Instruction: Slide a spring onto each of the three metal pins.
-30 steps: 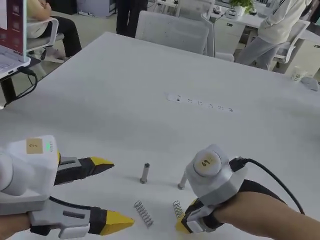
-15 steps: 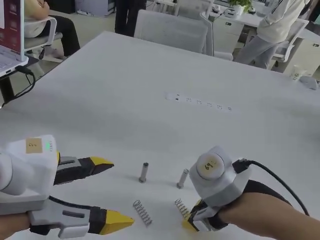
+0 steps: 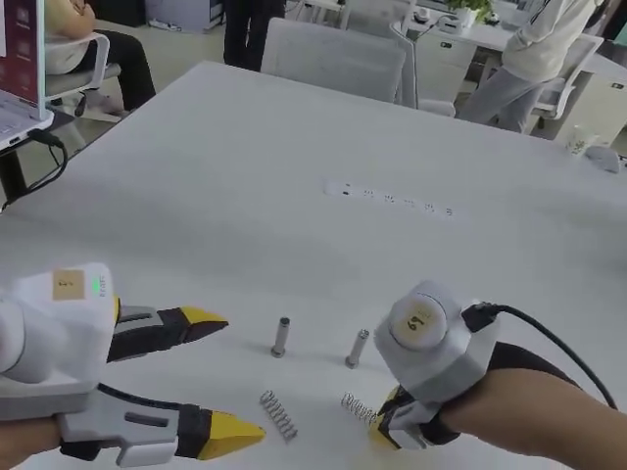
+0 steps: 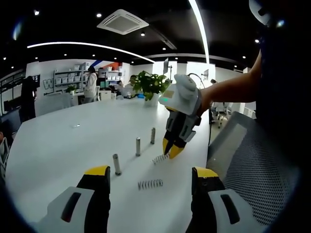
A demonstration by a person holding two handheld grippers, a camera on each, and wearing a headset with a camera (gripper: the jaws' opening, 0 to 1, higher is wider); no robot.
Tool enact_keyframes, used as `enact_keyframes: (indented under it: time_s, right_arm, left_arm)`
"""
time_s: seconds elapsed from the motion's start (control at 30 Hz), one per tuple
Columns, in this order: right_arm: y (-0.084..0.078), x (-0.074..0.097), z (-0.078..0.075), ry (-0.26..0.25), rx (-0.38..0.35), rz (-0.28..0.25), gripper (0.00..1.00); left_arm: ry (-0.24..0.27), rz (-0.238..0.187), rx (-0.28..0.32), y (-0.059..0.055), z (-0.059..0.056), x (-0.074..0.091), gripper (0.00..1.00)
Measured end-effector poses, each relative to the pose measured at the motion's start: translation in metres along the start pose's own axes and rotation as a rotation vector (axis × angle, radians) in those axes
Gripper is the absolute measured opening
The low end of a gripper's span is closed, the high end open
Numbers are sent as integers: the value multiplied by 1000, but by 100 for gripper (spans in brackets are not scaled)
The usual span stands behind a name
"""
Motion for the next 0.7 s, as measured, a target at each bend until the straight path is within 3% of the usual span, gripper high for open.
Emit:
enact_keyframes:
  time_s: [0.3, 0.7]
  right_arm:
    - [24, 26, 14, 18, 59, -46, 8]
    - [72, 62, 53, 112, 154, -92, 8]
  left_arm:
    - [-40, 11, -23, 2, -8, -4, 58]
    - [-113, 25, -88, 3, -17, -7, 47]
Point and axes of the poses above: the centre of the closed fingertips' face, and the gripper's own axes: x roughly backward along the fingers, z roughly to its left, y roughly out of its top, the point moved 2 cm from there along x, roughly backward along the fingers, and after that the axes turned 3 degrees about x, right-handed, at the moved point
